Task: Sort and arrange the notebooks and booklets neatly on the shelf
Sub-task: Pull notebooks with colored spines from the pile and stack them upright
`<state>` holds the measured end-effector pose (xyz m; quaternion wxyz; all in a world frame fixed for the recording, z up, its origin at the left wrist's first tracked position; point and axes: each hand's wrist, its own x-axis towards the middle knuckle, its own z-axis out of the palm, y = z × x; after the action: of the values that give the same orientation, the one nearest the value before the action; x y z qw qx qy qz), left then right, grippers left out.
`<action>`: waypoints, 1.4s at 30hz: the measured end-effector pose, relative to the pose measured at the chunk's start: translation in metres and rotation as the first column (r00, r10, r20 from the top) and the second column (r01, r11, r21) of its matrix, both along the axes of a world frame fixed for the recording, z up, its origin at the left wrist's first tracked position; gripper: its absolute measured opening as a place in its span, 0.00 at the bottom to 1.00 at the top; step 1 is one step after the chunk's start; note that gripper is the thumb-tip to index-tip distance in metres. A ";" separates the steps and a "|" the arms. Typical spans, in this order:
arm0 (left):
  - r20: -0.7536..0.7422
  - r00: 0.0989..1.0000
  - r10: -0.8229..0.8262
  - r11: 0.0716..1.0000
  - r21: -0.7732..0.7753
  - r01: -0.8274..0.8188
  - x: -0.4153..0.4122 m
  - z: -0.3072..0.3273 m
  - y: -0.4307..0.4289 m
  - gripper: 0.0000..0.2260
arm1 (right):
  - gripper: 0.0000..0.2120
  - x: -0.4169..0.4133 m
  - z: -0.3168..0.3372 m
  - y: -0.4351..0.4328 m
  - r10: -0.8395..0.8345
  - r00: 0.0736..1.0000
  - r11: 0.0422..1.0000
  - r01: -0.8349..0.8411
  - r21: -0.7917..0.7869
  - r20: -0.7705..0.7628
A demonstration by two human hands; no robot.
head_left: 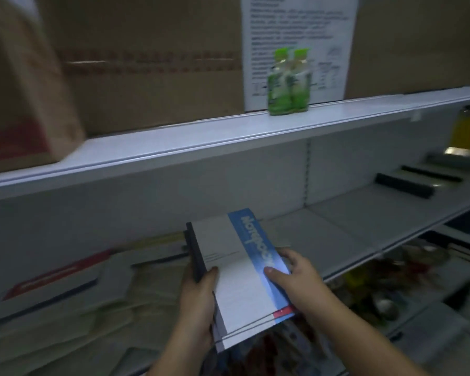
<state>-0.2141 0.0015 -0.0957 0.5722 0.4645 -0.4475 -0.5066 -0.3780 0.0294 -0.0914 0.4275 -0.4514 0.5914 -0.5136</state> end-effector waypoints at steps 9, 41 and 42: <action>-0.012 0.970 -0.242 0.967 0.077 0.242 -0.207 -0.012 0.017 0.13 | 0.14 -0.188 -0.020 0.056 -0.309 0.946 0.951 0.307 0.039 0.098; -0.101 0.843 -0.528 0.786 0.318 0.530 -0.654 -0.035 -0.136 0.12 | 0.19 -0.594 -0.010 -0.056 -0.640 0.757 0.741 0.653 0.158 -0.131; -0.085 0.839 -0.538 0.784 0.316 0.535 -0.661 -0.036 -0.142 0.12 | 0.19 -0.604 -0.011 -0.063 -0.641 0.756 0.741 0.654 0.154 -0.131</action>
<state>-0.8752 -0.1403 -0.1314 0.3172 0.4088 -0.4734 -0.7128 -0.9825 -0.0332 -0.1019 0.2427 -0.1925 0.7720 -0.5550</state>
